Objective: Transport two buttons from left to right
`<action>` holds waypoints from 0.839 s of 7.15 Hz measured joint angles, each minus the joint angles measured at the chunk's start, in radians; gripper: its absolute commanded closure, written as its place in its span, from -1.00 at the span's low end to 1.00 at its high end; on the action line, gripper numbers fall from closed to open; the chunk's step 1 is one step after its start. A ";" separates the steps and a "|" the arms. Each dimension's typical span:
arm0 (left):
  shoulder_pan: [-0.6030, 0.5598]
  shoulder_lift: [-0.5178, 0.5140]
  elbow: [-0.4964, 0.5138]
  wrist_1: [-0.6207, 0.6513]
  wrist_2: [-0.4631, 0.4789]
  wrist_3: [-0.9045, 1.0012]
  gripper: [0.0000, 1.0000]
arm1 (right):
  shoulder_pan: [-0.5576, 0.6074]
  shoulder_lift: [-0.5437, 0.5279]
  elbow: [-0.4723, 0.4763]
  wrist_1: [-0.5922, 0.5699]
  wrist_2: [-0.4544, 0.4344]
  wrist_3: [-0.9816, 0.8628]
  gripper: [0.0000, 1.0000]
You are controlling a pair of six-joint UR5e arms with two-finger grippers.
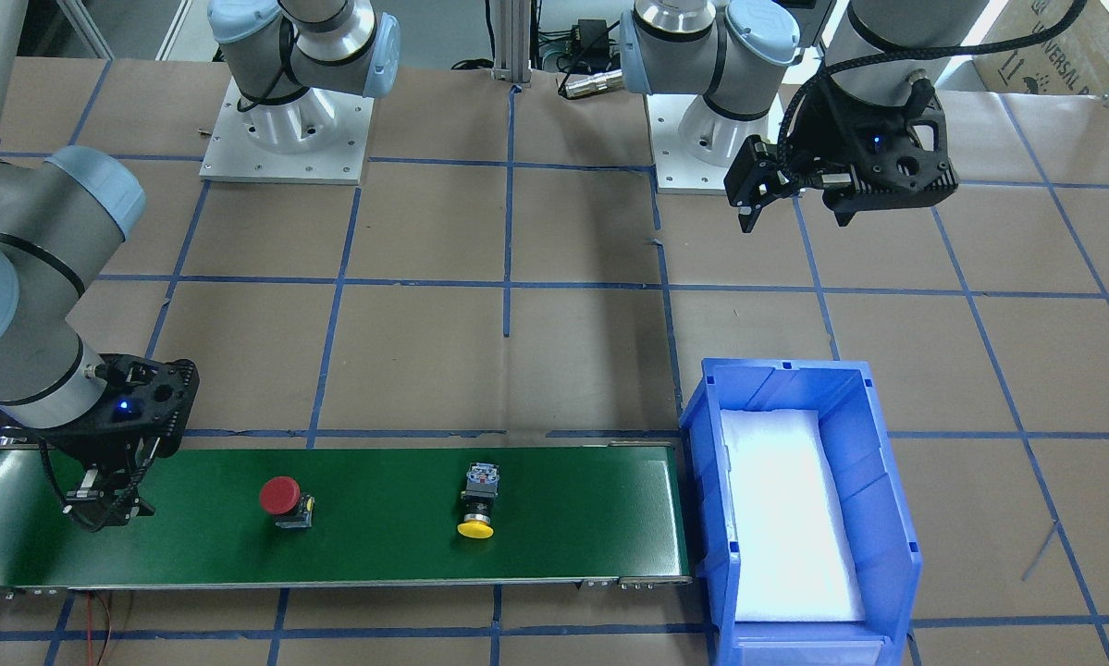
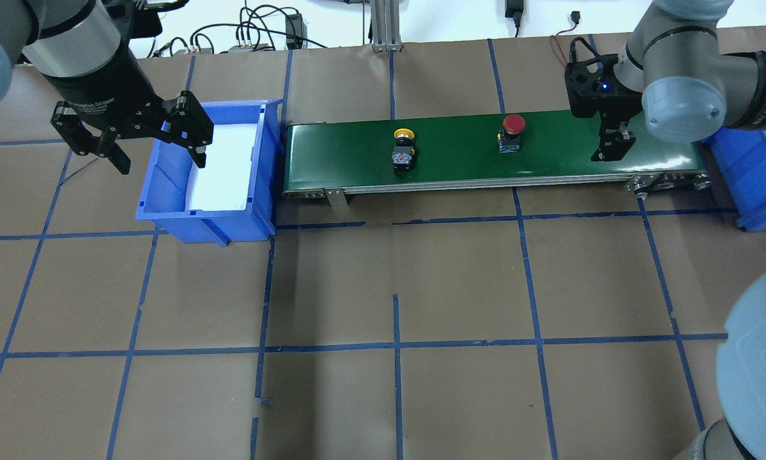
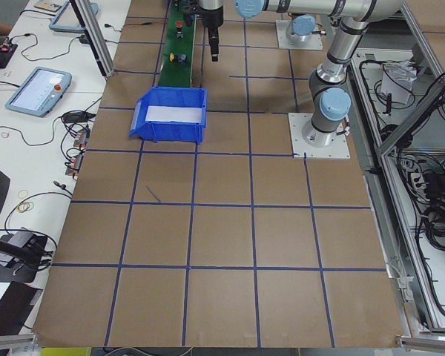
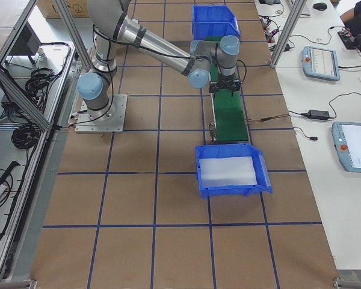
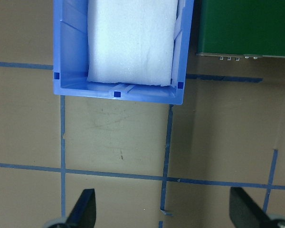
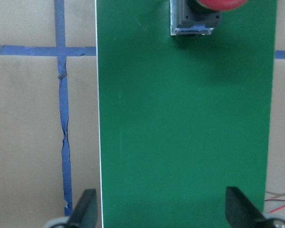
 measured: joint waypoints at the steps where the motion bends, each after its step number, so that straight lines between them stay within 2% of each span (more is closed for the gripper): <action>1: 0.000 0.000 0.000 0.000 0.000 0.000 -1.00 | -0.007 0.005 0.000 0.001 0.029 0.006 -0.89; 4: 0.000 0.000 -0.001 0.000 0.002 0.000 -1.00 | -0.058 0.024 -0.007 0.004 0.099 0.005 -0.86; 6: 0.000 0.000 -0.002 0.000 0.002 0.000 -1.00 | -0.092 0.045 -0.008 0.003 0.110 -0.015 -0.85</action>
